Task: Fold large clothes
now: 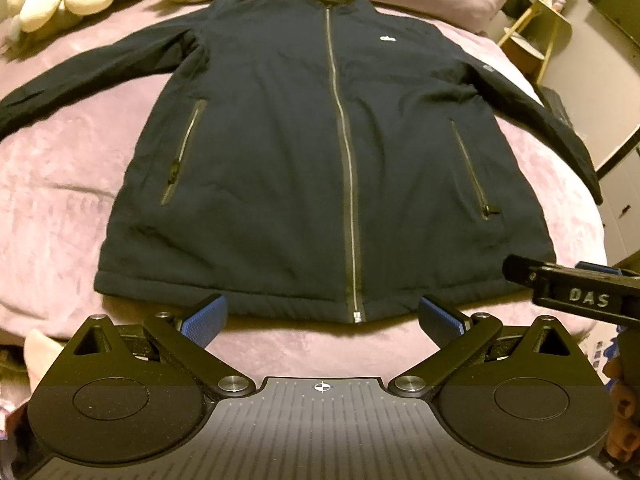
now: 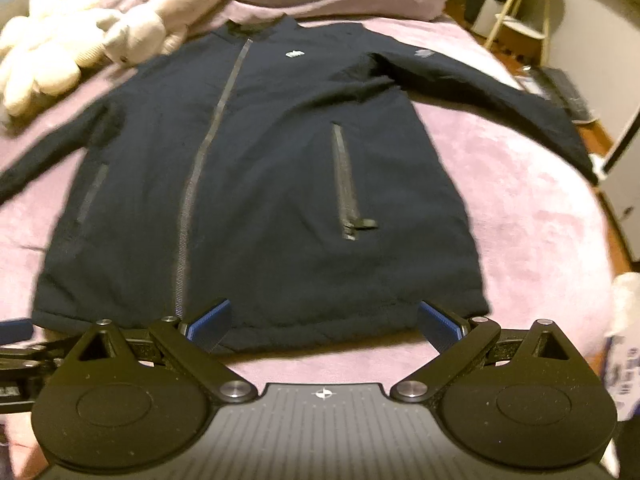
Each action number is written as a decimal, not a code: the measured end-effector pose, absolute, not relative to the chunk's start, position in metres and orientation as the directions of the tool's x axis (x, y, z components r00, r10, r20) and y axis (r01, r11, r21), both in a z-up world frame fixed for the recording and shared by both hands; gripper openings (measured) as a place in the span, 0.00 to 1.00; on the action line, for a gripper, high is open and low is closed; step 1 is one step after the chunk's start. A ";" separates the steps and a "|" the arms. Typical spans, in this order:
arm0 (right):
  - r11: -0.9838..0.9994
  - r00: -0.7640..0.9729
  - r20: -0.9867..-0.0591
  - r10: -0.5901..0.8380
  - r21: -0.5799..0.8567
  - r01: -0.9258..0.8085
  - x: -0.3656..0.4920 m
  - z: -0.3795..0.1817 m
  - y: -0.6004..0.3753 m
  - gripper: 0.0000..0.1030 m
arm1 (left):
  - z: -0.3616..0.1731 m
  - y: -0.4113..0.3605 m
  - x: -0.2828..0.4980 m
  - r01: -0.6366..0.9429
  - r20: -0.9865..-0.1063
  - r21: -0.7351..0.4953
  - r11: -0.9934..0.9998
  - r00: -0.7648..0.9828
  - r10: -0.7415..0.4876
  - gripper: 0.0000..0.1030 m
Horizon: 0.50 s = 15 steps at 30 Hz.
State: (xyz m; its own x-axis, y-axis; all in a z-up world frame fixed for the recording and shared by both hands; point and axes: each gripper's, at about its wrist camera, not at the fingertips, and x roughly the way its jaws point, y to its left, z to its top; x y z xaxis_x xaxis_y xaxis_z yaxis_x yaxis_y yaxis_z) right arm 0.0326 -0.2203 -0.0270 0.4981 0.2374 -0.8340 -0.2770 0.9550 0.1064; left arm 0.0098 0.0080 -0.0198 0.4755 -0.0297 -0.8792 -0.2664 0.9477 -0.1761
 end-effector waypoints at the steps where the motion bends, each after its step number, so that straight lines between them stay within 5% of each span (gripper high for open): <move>1: 0.946 0.505 -0.813 0.289 0.164 -0.279 0.036 -0.026 -0.227 0.96 | -0.021 0.010 0.012 -0.269 -0.877 -0.184 0.945 0.480 -0.034 1.00; 7: 0.868 0.703 -0.555 0.445 0.459 -0.188 0.078 -0.031 -0.295 0.96 | -0.030 0.038 0.033 -0.307 -0.831 -0.239 0.921 0.555 -0.031 1.00; 11: 0.802 0.780 -0.500 0.376 0.597 -0.003 0.136 -0.045 -0.360 0.96 | -0.044 0.064 0.057 -0.325 -0.801 -0.354 0.877 0.589 -0.105 1.00; 15: 0.625 0.820 -0.495 0.288 0.746 0.231 0.195 -0.077 -0.434 0.94 | -0.058 0.080 0.087 -0.390 -0.813 -0.344 0.854 0.578 -0.064 1.00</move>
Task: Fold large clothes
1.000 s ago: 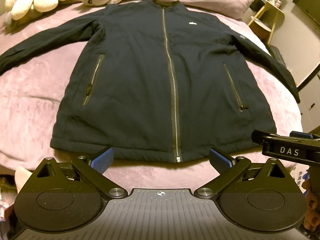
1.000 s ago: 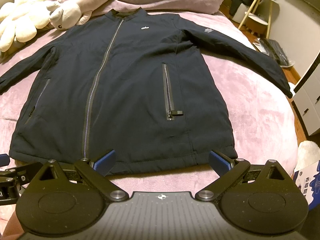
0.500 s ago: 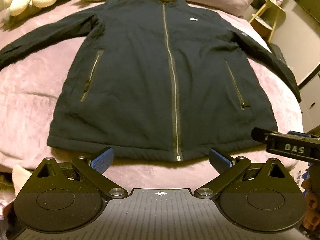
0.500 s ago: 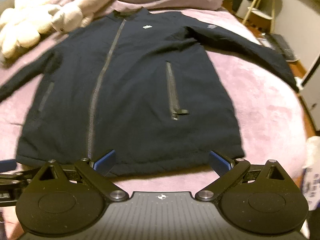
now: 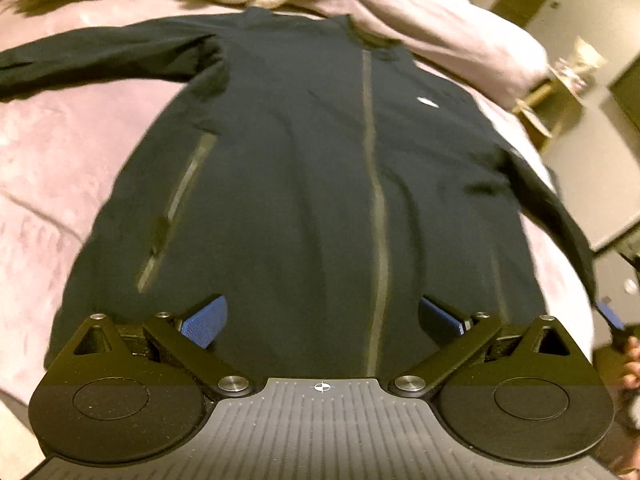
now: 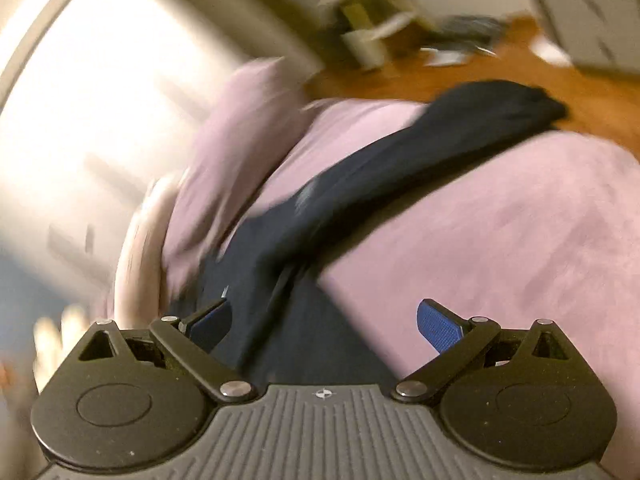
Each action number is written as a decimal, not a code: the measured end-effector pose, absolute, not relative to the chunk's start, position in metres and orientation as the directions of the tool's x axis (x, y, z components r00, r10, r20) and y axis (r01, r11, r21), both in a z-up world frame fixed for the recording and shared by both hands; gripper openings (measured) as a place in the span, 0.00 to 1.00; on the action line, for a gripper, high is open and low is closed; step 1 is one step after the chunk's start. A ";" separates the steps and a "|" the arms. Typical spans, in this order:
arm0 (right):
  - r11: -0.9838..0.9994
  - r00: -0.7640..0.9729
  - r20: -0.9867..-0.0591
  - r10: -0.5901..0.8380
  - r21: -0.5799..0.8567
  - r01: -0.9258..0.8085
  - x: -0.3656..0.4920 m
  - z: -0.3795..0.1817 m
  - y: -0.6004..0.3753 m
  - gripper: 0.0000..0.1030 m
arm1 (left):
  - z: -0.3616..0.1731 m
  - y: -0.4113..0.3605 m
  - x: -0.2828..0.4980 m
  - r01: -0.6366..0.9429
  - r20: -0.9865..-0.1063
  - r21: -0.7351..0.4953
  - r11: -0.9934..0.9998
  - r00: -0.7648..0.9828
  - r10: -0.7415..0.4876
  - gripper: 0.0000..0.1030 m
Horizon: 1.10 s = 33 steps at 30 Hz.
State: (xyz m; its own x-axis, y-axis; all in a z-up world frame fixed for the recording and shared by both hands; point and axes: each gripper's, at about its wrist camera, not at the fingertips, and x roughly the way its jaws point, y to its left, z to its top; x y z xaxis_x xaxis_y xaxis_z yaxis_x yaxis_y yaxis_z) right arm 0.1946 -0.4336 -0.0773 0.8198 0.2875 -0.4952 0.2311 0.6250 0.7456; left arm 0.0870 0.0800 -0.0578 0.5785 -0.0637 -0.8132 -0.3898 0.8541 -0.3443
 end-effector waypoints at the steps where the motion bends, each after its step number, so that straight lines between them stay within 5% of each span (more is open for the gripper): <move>1: 0.571 0.828 -0.497 0.258 0.770 0.284 0.208 -0.088 -0.451 0.91 | -0.063 0.084 0.096 -0.413 -0.819 -0.344 0.843 0.572 -0.054 1.00; 5: 0.403 0.836 -0.505 0.213 0.825 0.396 0.254 -0.135 -0.494 0.55 | -0.080 0.098 0.120 -0.474 -0.824 -0.380 0.794 0.563 -0.058 1.00; 14: 0.047 0.880 -0.471 0.060 0.882 0.469 0.303 -0.204 -0.539 0.21 | -0.093 0.108 0.160 -0.484 -0.815 -0.380 0.789 0.578 -0.038 1.00; 18: 0.177 0.849 -0.526 0.037 0.840 0.513 0.320 -0.194 -0.542 0.10 | -0.094 0.114 0.167 -0.485 -0.816 -0.371 0.792 0.578 -0.029 1.00; 20: 0.391 0.829 -0.559 -0.032 0.756 0.525 0.330 -0.156 -0.525 0.09 | -0.091 0.115 0.166 -0.474 -0.810 -0.369 0.800 0.585 -0.027 1.00; 23: 0.697 0.896 -0.440 -0.049 0.628 0.347 0.337 -0.082 -0.472 0.09 | -0.082 0.116 0.166 -0.442 -0.789 -0.366 0.819 0.614 -0.021 1.00; 28: 0.868 0.880 -0.252 0.402 0.413 -0.277 0.323 -0.008 -0.329 0.10 | -0.062 0.119 0.170 -0.381 -0.724 -0.418 0.825 0.688 -0.049 1.00; 31: 0.784 0.729 -0.305 0.613 0.351 -0.512 0.309 -0.015 -0.261 0.32 | -0.048 0.118 0.172 -0.337 -0.665 -0.474 0.814 0.742 -0.080 1.00; 32: 0.760 0.677 -0.351 0.647 0.360 -0.541 0.306 -0.025 -0.244 0.55 | -0.045 0.118 0.174 -0.325 -0.649 -0.490 0.809 0.755 -0.090 1.00; 33: 0.748 0.641 -0.387 0.663 0.376 -0.547 0.302 -0.035 -0.232 0.62 | -0.041 0.118 0.176 -0.312 -0.633 -0.510 0.802 0.767 -0.104 1.00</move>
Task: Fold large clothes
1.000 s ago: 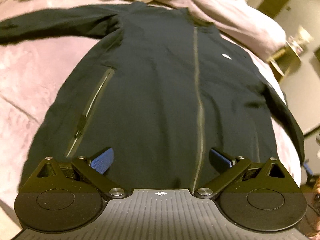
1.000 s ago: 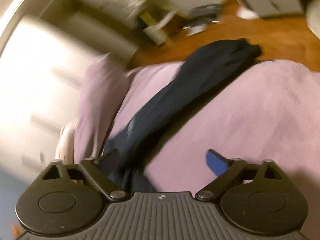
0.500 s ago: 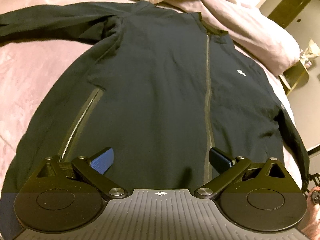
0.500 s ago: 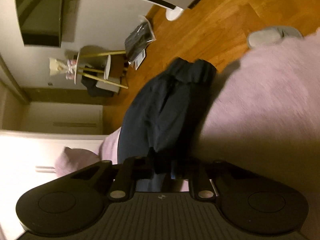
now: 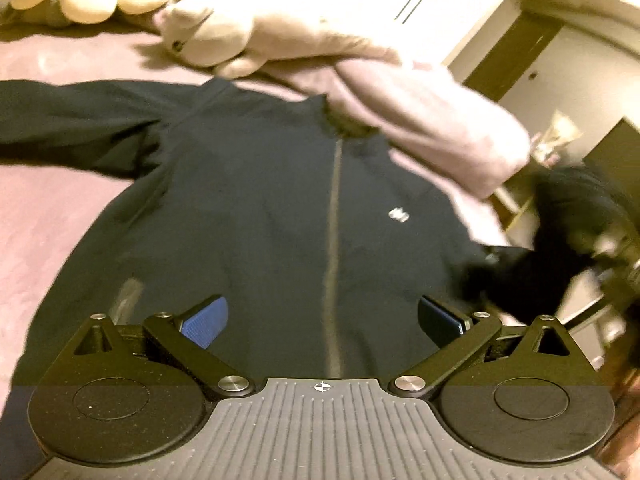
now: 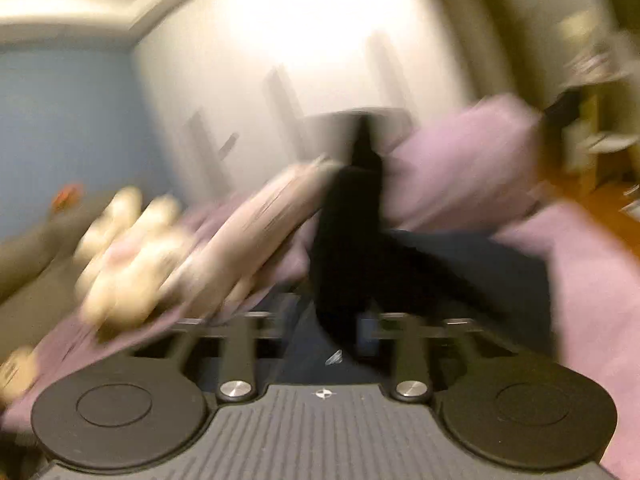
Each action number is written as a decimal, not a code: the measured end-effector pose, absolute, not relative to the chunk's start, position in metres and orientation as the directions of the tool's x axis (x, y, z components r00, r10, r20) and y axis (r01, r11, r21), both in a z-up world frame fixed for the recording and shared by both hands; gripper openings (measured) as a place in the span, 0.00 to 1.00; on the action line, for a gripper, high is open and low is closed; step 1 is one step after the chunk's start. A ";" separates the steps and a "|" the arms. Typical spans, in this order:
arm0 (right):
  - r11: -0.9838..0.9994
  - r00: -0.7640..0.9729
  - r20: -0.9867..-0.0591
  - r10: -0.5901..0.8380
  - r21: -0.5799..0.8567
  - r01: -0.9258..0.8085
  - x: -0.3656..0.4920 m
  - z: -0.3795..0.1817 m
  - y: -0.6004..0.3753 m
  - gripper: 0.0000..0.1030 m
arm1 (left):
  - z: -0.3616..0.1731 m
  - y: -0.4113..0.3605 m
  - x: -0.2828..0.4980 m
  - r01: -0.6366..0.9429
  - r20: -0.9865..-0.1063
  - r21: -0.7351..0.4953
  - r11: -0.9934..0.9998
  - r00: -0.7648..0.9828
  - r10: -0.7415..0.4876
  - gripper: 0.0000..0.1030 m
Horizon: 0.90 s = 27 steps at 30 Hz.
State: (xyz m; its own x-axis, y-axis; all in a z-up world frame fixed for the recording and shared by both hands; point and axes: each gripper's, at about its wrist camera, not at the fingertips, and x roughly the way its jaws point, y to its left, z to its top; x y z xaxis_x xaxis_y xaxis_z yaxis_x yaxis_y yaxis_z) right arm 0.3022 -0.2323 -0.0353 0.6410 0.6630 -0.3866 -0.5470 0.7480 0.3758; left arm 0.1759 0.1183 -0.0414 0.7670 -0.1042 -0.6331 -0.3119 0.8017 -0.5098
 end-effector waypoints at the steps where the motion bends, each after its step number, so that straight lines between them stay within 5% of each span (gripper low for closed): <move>1: 0.743 0.618 -0.413 0.669 0.389 -0.544 0.304 -0.045 -0.229 0.62 | -0.040 0.119 0.179 -0.297 -0.619 -0.531 0.793 0.775 -0.124 1.00; 14: 0.810 0.608 -0.570 0.553 0.537 -0.235 0.239 -0.123 -0.283 0.44 | -0.121 0.120 0.277 -0.295 -0.621 -0.711 0.638 0.690 -0.373 0.98; 17: 0.808 0.607 -0.574 0.550 0.551 -0.211 0.239 -0.128 -0.297 0.44 | -0.142 0.122 0.298 -0.351 -0.645 -0.718 0.601 0.659 -0.386 0.77; 21: 0.801 0.602 -0.574 0.555 0.564 -0.201 0.242 -0.135 -0.302 0.44 | -0.157 0.122 0.314 -0.376 -0.647 -0.730 0.570 0.649 -0.400 0.67; 22: 0.797 0.599 -0.572 0.561 0.570 -0.201 0.240 -0.134 -0.306 0.44 | -0.157 0.123 0.314 -0.374 -0.644 -0.731 0.570 0.654 -0.397 0.60; 23: 0.794 0.597 -0.571 0.564 0.573 -0.203 0.240 -0.133 -0.306 0.44 | -0.158 0.125 0.317 -0.380 -0.650 -0.727 0.572 0.649 -0.394 0.41; 27: 0.796 0.591 -0.577 0.564 0.570 -0.203 0.246 -0.134 -0.298 0.44 | -0.161 0.133 0.320 -0.397 -0.644 -0.742 0.540 0.647 -0.409 0.21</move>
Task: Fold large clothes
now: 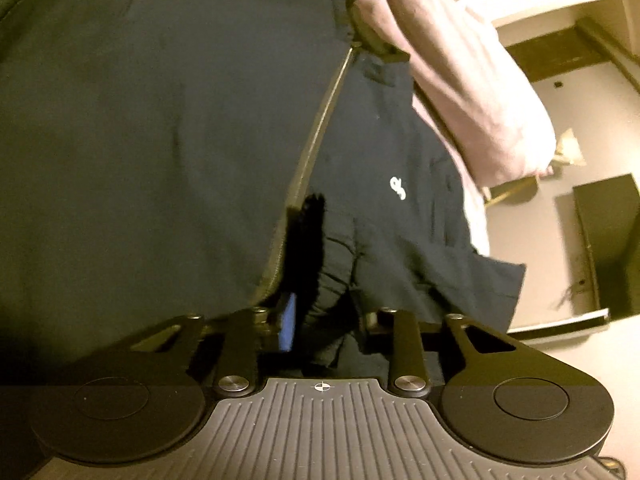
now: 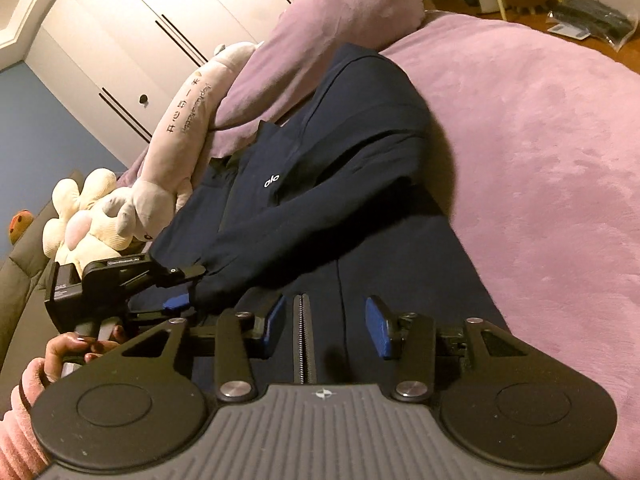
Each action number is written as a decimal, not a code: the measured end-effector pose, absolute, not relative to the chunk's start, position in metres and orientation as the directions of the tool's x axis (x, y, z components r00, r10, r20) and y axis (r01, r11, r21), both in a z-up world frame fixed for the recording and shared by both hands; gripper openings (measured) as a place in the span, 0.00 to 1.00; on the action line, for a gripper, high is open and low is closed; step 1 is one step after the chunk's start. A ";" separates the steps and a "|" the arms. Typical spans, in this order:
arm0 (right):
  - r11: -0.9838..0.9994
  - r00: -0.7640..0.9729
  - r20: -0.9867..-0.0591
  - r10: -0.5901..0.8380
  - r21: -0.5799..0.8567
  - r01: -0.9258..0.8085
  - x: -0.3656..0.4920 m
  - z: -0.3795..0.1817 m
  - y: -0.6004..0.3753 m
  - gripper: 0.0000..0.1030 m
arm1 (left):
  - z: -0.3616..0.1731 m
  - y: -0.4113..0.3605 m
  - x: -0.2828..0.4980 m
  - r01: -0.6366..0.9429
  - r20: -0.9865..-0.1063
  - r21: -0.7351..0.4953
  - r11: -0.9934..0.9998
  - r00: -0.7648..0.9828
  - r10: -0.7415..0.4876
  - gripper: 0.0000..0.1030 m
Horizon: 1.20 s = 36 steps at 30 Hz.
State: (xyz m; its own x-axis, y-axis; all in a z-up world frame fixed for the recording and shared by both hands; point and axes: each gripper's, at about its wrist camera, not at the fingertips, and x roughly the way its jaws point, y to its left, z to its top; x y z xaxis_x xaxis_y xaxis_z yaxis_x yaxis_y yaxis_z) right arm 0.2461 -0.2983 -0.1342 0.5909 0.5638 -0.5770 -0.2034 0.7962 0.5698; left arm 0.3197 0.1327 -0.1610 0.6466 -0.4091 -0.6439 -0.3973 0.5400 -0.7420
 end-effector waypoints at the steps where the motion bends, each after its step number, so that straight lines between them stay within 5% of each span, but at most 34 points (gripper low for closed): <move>1: 0.797 0.590 -0.577 0.564 0.569 -0.205 0.248 -0.133 -0.297 0.44 | -0.157 0.135 0.319 -0.387 -0.629 -0.753 0.532 0.660 -0.411 0.11; 6: 0.817 0.597 -0.587 0.546 0.532 -0.223 0.263 -0.120 -0.286 0.44 | -0.115 0.167 0.312 -0.320 -0.555 -0.778 0.541 0.754 -0.352 0.08; 13: 0.805 0.598 -0.571 0.563 0.543 -0.239 0.302 -0.107 -0.262 0.44 | -0.072 0.217 0.306 -0.427 -0.620 -0.479 0.767 0.783 0.048 0.11; 17: 0.784 0.568 -0.580 0.583 0.585 -0.207 0.332 -0.117 -0.244 0.44 | -0.105 0.240 0.310 -0.454 -0.682 -0.514 0.728 0.731 -0.025 0.32; 26: 0.724 0.569 -0.559 0.603 0.684 -0.095 0.381 -0.140 -0.233 0.44 | -0.147 0.252 0.306 -0.460 -0.720 -0.522 0.718 0.689 -0.082 0.56; 28: 0.725 0.578 -0.566 0.588 0.686 -0.066 0.392 -0.144 -0.232 0.44 | -0.148 0.251 0.311 -0.455 -0.718 -0.529 0.716 0.690 -0.091 0.50; 30: 0.719 0.589 -0.566 0.577 0.695 -0.036 0.402 -0.148 -0.233 0.44 | -0.143 0.247 0.317 -0.437 -0.708 -0.514 0.738 0.702 -0.078 0.19; 36: 0.682 0.639 -0.530 0.557 0.731 0.012 0.423 -0.150 -0.239 0.43 | -0.097 0.245 0.343 -0.388 -0.621 -0.444 0.808 0.783 0.035 0.11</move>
